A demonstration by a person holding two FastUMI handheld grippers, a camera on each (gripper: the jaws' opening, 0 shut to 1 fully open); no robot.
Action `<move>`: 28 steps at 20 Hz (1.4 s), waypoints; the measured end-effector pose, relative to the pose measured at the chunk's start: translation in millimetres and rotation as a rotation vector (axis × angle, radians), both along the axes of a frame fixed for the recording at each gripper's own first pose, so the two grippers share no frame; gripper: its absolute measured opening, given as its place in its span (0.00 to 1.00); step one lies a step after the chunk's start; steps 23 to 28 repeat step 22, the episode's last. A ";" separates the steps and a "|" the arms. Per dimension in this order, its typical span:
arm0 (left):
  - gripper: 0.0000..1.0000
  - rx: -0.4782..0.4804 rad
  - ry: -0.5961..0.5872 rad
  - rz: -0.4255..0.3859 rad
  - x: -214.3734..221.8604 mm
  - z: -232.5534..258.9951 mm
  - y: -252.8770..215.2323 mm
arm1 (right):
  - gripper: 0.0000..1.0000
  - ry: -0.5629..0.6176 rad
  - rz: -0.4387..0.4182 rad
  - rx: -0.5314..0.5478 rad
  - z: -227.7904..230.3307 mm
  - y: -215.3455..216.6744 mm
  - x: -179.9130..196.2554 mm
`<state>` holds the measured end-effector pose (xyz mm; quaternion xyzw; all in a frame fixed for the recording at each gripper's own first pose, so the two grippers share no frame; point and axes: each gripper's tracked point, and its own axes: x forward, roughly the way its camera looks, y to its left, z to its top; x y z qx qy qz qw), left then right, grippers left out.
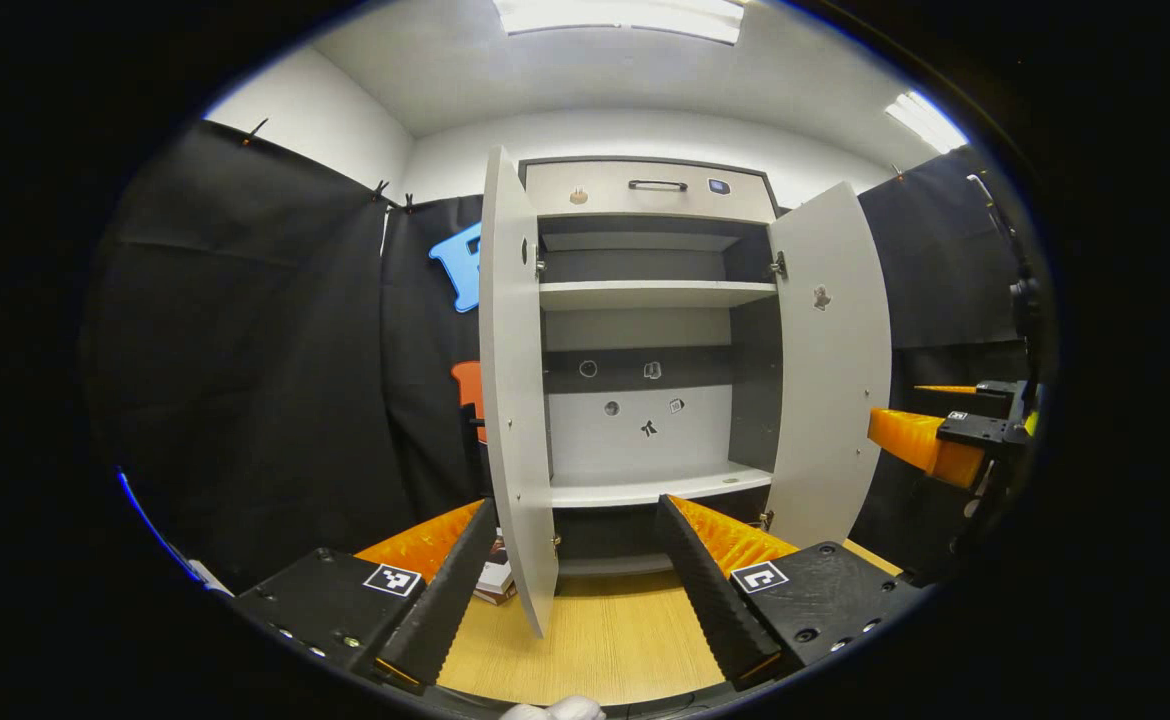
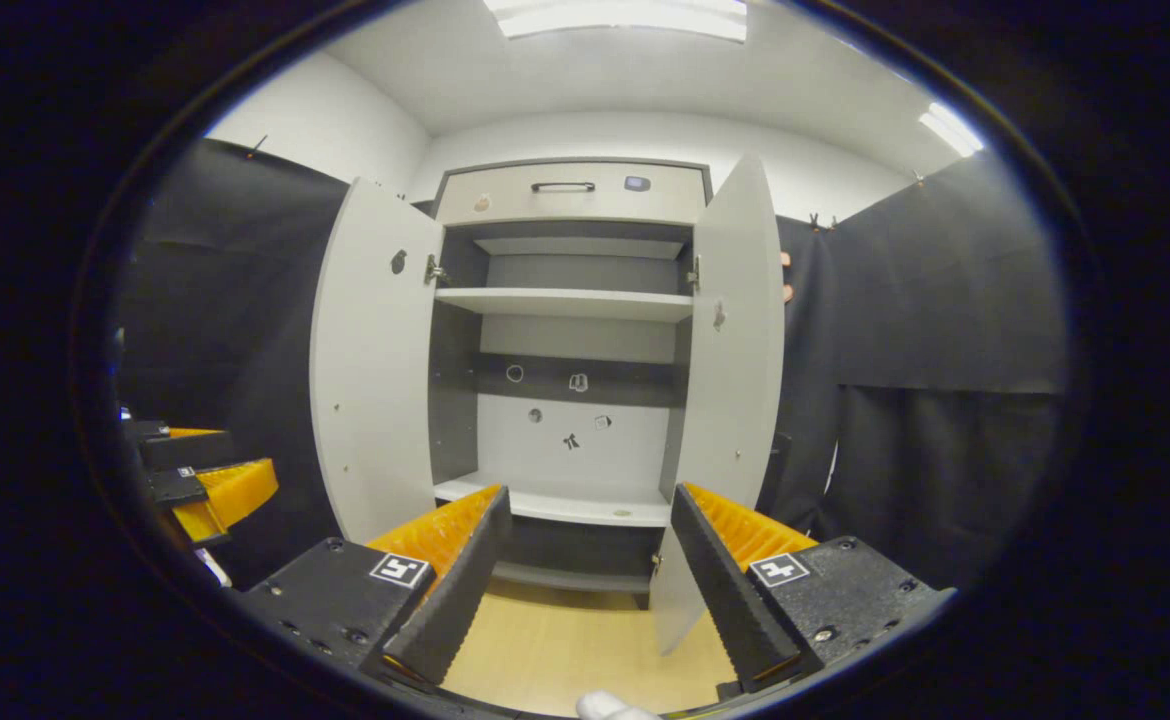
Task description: Open the right door of the double-door shoe cabinet with the right hand, and open the left door with the left hand.
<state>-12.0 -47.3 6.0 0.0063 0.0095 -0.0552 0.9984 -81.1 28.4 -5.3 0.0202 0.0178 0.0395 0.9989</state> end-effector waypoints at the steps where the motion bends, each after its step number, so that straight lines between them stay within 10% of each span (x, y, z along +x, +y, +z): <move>1: 0.96 0.001 0.004 -0.002 1.3 -1.1 0.0 | 1.00 -0.005 -0.002 -0.001 0.9 -0.2 -1.1; 28: 0.96 -0.008 -0.030 0.024 4.8 8.0 18.3 | 0.99 -0.005 -0.059 -0.006 -1.2 -15.5 -5.3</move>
